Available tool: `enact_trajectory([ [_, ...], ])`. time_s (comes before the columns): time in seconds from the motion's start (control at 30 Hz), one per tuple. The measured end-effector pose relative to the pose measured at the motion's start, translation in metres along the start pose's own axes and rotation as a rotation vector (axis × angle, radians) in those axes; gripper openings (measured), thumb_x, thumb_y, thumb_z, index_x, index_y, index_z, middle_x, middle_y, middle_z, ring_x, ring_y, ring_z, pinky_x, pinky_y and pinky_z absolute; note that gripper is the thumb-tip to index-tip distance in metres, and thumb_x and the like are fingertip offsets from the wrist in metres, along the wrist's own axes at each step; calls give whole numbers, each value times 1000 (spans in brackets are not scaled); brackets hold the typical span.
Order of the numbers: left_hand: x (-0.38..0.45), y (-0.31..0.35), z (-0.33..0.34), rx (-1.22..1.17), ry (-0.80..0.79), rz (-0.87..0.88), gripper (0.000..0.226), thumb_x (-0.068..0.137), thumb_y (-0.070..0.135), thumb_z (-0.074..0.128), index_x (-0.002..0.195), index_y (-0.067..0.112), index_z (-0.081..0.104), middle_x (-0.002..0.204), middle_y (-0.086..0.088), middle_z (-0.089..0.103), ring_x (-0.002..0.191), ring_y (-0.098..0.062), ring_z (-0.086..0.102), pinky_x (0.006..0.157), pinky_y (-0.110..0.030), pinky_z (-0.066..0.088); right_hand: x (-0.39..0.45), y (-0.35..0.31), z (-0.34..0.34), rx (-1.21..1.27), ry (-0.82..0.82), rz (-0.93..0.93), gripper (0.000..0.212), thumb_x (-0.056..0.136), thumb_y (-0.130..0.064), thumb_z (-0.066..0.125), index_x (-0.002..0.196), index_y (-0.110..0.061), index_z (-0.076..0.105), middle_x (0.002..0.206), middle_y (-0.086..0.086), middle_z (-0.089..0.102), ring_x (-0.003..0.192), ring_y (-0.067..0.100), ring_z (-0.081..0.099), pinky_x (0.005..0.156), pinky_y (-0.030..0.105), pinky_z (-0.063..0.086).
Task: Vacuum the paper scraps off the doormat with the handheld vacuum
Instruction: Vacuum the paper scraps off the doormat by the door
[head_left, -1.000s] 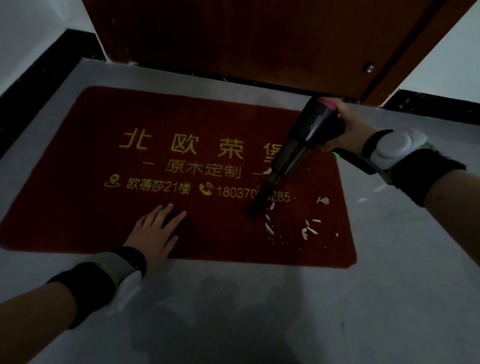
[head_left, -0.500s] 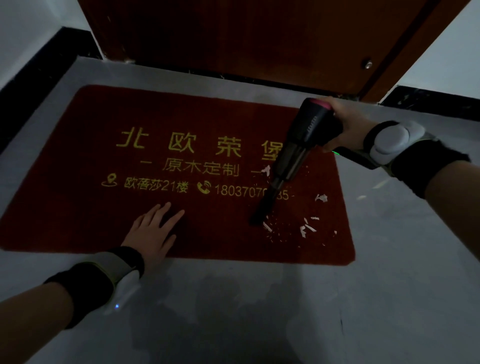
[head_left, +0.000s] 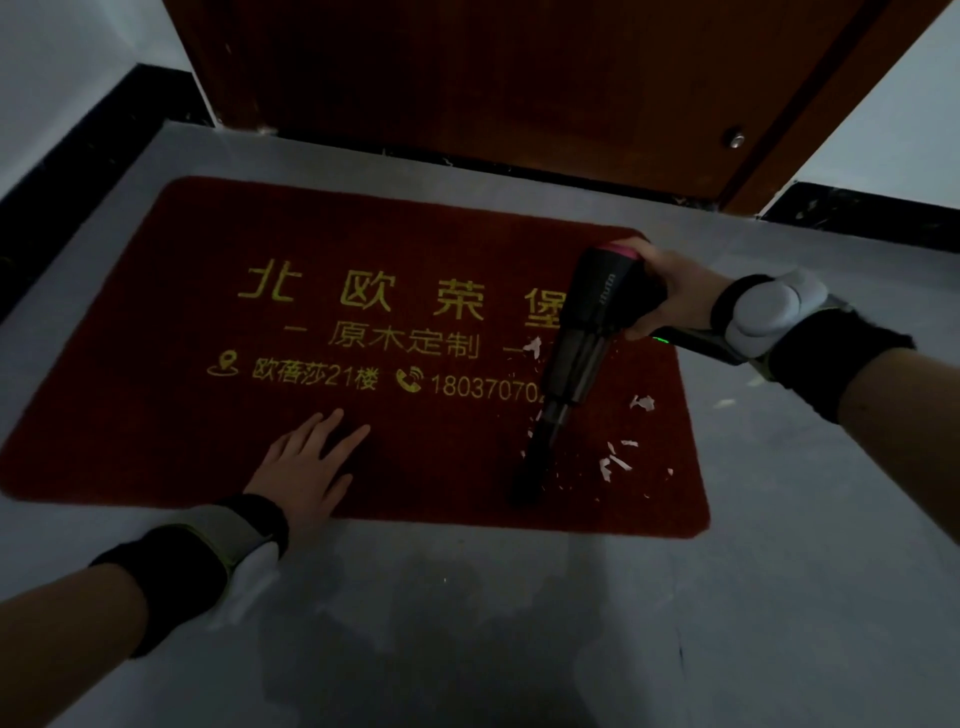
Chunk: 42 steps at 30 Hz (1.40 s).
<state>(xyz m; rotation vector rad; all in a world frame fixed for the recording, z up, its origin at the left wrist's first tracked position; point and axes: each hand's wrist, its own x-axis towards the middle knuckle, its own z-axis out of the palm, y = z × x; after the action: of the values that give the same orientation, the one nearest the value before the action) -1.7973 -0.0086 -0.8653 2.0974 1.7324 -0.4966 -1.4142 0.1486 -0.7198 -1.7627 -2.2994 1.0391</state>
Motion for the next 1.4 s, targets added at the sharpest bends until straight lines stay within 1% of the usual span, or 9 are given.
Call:
enact_trajectory([
  [0.27, 0, 0, 0, -2, -17, 6, 61, 101, 41, 23, 147, 34, -16, 158, 1, -15, 146, -21, -11, 117, -38, 6, -1, -5, 1, 147, 380, 87, 90, 72, 6, 74, 144, -21, 27, 126, -4, 42, 119, 12, 36, 99, 31, 38],
  [0.37, 0, -1, 1, -5, -8, 2, 61, 101, 41, 24, 147, 35, -15, 158, 2, -15, 145, -20, -11, 117, -38, 6, 3, -10, 3, 261, 573, 115, 91, 74, 6, 71, 145, -28, 24, 120, -9, 40, 108, 9, 37, 69, 16, 43],
  [0.47, 0, -1, 2, -3, -6, 7, 60, 101, 41, 22, 147, 35, -16, 157, 2, -15, 145, -20, -11, 117, -38, 6, 7, -13, 7, 210, 666, 128, 89, 80, -3, 70, 148, -25, 17, 126, -1, 48, 101, 9, 41, 78, 21, 40],
  [0.63, 1, -1, 3, 16, 3, 4, 61, 101, 41, 24, 146, 33, -17, 157, 2, -14, 146, -20, -10, 117, -38, 7, 6, -11, 9, 159, 605, 105, 94, 79, -6, 72, 149, -22, 13, 130, 3, 47, 101, 10, 42, 84, 25, 40],
  [0.93, 2, -1, 4, -7, 10, 14, 61, 101, 41, 23, 146, 34, -17, 158, 1, -14, 146, -22, -10, 117, -39, 7, 1, -17, 14, 33, 203, -5, 91, 73, -3, 77, 144, -23, 22, 120, -6, 42, 111, 6, 37, 92, 26, 35],
  [1.07, 1, -1, -1, -53, 33, 16, 55, 101, 40, 23, 149, 38, -4, 158, 3, -6, 145, -21, -3, 116, -38, 10, 4, -22, 21, 68, 162, -75, 88, 72, 0, 77, 141, -24, 30, 106, -21, 46, 103, -4, 40, 85, 3, 34],
  [1.17, 5, -4, -11, -176, 101, 13, 45, 101, 36, 27, 146, 37, 21, 153, 5, 15, 140, -19, 14, 111, -37, 20, 14, -25, 19, 94, 285, -57, 89, 73, -4, 77, 143, -26, 27, 117, -5, 53, 112, 12, 47, 96, 33, 41],
  [1.27, 14, -9, -21, -331, 157, 11, 41, 101, 29, 33, 142, 32, 34, 142, 4, 32, 129, -17, 29, 107, -32, 29, 24, -30, 14, 73, 463, 65, 88, 80, -10, 72, 147, -27, 17, 110, -3, 50, 97, 16, 50, 84, 37, 47],
  [1.4, 20, -17, -24, -345, 214, -28, 44, 99, 25, 38, 143, 30, 33, 140, 3, 34, 126, -18, 32, 106, -31, 28, 34, -28, 15, 61, 695, 205, 84, 86, -18, 66, 149, -27, 11, 113, 10, 59, 89, 30, 61, 73, 44, 53],
])
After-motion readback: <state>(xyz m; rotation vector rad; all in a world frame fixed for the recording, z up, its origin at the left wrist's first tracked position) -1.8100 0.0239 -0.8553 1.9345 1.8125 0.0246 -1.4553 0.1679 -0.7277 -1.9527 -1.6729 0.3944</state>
